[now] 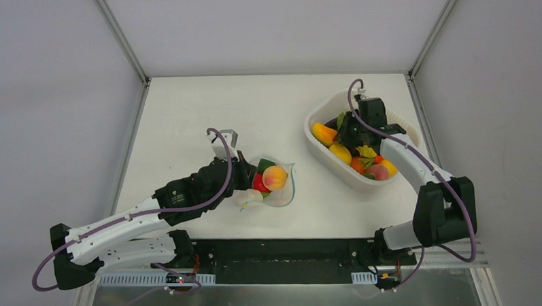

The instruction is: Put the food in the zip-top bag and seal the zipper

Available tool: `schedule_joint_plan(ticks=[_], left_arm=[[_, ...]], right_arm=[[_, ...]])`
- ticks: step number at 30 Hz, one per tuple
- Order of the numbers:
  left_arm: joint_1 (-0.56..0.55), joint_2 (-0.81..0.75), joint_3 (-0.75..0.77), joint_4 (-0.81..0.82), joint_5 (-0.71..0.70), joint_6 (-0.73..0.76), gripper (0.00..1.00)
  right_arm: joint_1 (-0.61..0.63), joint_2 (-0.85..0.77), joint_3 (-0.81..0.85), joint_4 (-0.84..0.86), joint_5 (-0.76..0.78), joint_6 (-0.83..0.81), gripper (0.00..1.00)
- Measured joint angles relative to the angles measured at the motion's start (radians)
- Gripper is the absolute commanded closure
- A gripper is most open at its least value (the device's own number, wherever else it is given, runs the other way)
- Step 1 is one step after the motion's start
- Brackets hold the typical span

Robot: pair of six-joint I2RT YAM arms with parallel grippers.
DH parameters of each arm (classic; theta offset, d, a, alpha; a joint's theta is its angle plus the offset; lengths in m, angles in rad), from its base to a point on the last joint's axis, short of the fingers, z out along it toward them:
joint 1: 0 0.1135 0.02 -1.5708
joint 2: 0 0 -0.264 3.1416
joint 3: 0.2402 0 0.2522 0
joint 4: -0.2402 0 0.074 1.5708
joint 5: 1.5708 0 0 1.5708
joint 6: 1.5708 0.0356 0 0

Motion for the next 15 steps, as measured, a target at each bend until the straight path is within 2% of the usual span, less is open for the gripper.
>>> schedule_joint_plan(ticks=[1,4,6,7,8,10,13,15], left_arm=[[0.000,0.000,0.000,0.000,0.000,0.000,1.00],[0.000,0.000,0.000,0.000,0.000,0.000,1.00],[0.000,0.000,0.000,0.000,0.000,0.000,1.00],[0.000,0.000,0.000,0.000,0.000,0.000,1.00],[0.000,0.000,0.000,0.000,0.000,0.000,1.00],[0.000,0.000,0.000,0.000,0.000,0.000,1.00],[0.000,0.000,0.000,0.000,0.000,0.000,1.00],[0.000,0.002,0.000,0.000,0.000,0.000,1.00]], right_arm=[[0.000,-0.023,-0.006,0.005,0.000,0.004,0.83],[0.000,-0.096,-0.021,0.016,0.000,0.014,0.84],[0.000,-0.138,-0.029,0.020,0.001,0.017,0.80],[0.000,-0.156,-0.030,0.021,0.002,0.018,0.72],[0.000,-0.169,-0.030,0.021,0.002,0.019,0.58],[0.000,-0.185,-0.030,0.025,0.003,0.024,0.39],[0.000,-0.180,-0.030,0.031,0.005,0.019,0.20],[0.000,-0.152,-0.027,0.040,-0.010,0.000,0.15]])
